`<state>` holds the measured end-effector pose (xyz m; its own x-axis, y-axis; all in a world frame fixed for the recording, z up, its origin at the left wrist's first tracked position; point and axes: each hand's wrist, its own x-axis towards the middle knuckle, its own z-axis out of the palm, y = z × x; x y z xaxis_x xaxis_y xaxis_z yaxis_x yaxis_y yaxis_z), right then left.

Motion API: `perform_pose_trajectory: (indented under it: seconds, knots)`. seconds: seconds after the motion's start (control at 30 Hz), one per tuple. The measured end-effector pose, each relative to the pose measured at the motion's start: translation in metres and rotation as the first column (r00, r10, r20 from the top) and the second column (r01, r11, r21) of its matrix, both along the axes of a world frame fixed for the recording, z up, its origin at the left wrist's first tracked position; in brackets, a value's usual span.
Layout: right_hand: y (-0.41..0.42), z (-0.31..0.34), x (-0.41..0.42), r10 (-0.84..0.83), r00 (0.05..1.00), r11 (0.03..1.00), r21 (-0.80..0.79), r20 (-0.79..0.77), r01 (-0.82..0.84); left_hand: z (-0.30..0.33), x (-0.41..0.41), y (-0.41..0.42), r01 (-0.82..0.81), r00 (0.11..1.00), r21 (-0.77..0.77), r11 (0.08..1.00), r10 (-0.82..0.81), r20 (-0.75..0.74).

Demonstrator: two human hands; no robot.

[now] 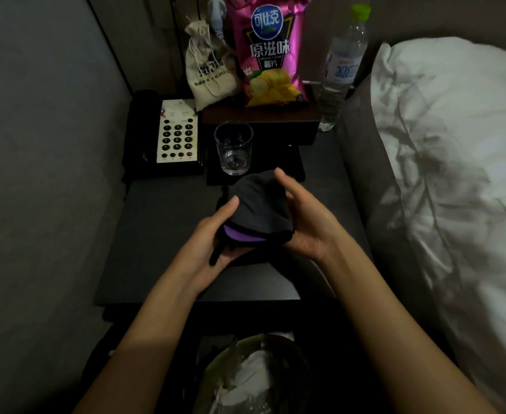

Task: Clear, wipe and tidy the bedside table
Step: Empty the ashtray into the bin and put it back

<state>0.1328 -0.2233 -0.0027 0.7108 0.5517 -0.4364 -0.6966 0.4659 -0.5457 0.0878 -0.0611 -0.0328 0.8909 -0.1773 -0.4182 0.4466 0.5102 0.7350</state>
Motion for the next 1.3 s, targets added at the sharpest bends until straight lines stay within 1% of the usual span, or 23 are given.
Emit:
perform_pose_trajectory:
  seconds: [0.03,0.1,0.13,0.23,0.27,0.3,0.33,0.37,0.43,0.5,0.53,0.57,0.6,0.63,0.67,0.7,0.77,0.83,1.03,1.17,1.23,1.3]
  knots:
    - [0.000,0.001,-0.007,-0.001,1.000,0.999,-0.043,0.027,0.002,0.000,-0.006,-0.002,-0.002,1.000,-0.034,0.999,0.002,-0.025]
    - [-0.001,0.001,-0.021,-0.010,0.991,0.983,-0.180,0.134,0.034,0.002,-0.016,-0.008,-0.055,0.996,-0.011,0.998,0.054,-0.065]
    - [-0.002,0.000,-0.027,-0.021,0.978,0.962,-0.261,0.205,0.075,0.002,-0.022,-0.011,-0.083,0.993,0.007,0.997,0.083,-0.078]
    - [-0.010,0.005,-0.047,-0.033,0.914,0.871,-0.437,0.404,0.224,0.008,-0.041,-0.023,-0.116,0.988,0.007,0.993,0.116,-0.101]
    - [-0.016,0.009,-0.054,-0.004,0.871,0.803,-0.517,0.492,0.296,0.011,-0.047,-0.026,-0.116,0.988,0.000,0.993,0.115,-0.104]
    - [-0.023,0.013,-0.061,0.051,0.816,0.695,-0.607,0.576,0.385,0.015,-0.053,-0.029,-0.119,0.988,-0.012,0.993,0.117,-0.103]
    - [-0.034,0.018,-0.067,0.123,0.757,0.552,-0.678,0.642,0.486,0.019,-0.059,-0.032,-0.126,0.988,-0.025,0.992,0.123,-0.098]
    - [-0.047,0.023,-0.073,0.194,0.700,0.400,-0.707,0.688,0.584,0.023,-0.064,-0.034,-0.129,0.988,-0.040,0.991,0.125,-0.088]
    - [-0.080,0.039,-0.082,0.320,0.610,0.137,-0.673,0.725,0.727,0.032,-0.074,-0.041,-0.107,0.993,-0.063,0.992,0.103,-0.062]
    - [-0.117,0.059,-0.088,0.436,0.582,-0.122,-0.596,0.686,0.794,0.042,-0.082,-0.048,-0.079,0.996,-0.094,0.992,0.075,-0.044]
    - [-0.134,0.067,-0.089,0.489,0.600,-0.257,-0.553,0.633,0.792,0.046,-0.086,-0.053,-0.065,0.997,-0.107,0.992,0.062,-0.039]
    - [-0.150,0.075,-0.089,0.520,0.650,-0.379,-0.532,0.555,0.757,0.051,-0.089,-0.057,-0.047,0.999,-0.114,0.992,0.043,-0.032]
    - [-0.164,0.083,-0.089,0.506,0.729,-0.482,-0.549,0.461,0.682,0.055,-0.092,-0.061,-0.028,0.999,-0.115,0.993,0.025,-0.026]
    - [-0.176,0.089,-0.088,0.453,0.811,-0.555,-0.595,0.370,0.581,0.060,-0.096,-0.065,-0.011,1.000,-0.119,0.993,0.009,-0.022]
    - [-0.187,0.093,-0.086,0.386,0.877,-0.594,-0.650,0.287,0.474,0.063,-0.100,-0.069,0.004,1.000,-0.124,0.992,-0.006,-0.020]
    - [-0.196,0.096,-0.085,0.321,0.922,-0.604,-0.703,0.215,0.374,0.067,-0.103,-0.071,0.017,1.000,-0.128,0.992,-0.020,-0.019]
    - [-0.211,0.100,-0.082,0.217,0.968,-0.570,-0.789,0.123,0.228,0.073,-0.110,-0.075,0.041,0.999,-0.121,0.992,-0.043,-0.017]
    - [-0.219,0.101,-0.080,0.166,0.981,-0.513,-0.841,0.101,0.173,0.079,-0.116,-0.076,0.049,0.999,-0.100,0.994,-0.050,-0.013]
    - [-0.231,0.104,-0.079,0.137,0.976,-0.397,-0.893,0.170,0.211,0.090,-0.132,-0.064,0.040,0.999,-0.099,0.994,-0.041,-0.008]
    - [-0.233,0.107,-0.081,0.076,0.975,-0.370,-0.902,0.208,0.221,0.091,-0.140,-0.057,0.040,0.999,-0.112,0.993,-0.042,-0.015]
    - [-0.230,0.110,-0.087,0.059,0.964,-0.357,-0.897,0.258,0.261,0.092,-0.144,-0.053,0.039,0.999,-0.149,0.988,-0.043,-0.024]
    - [-0.223,0.115,-0.097,0.081,0.937,-0.355,-0.869,0.339,0.344,0.094,-0.149,-0.050,0.040,0.999,-0.174,0.984,-0.046,-0.027]
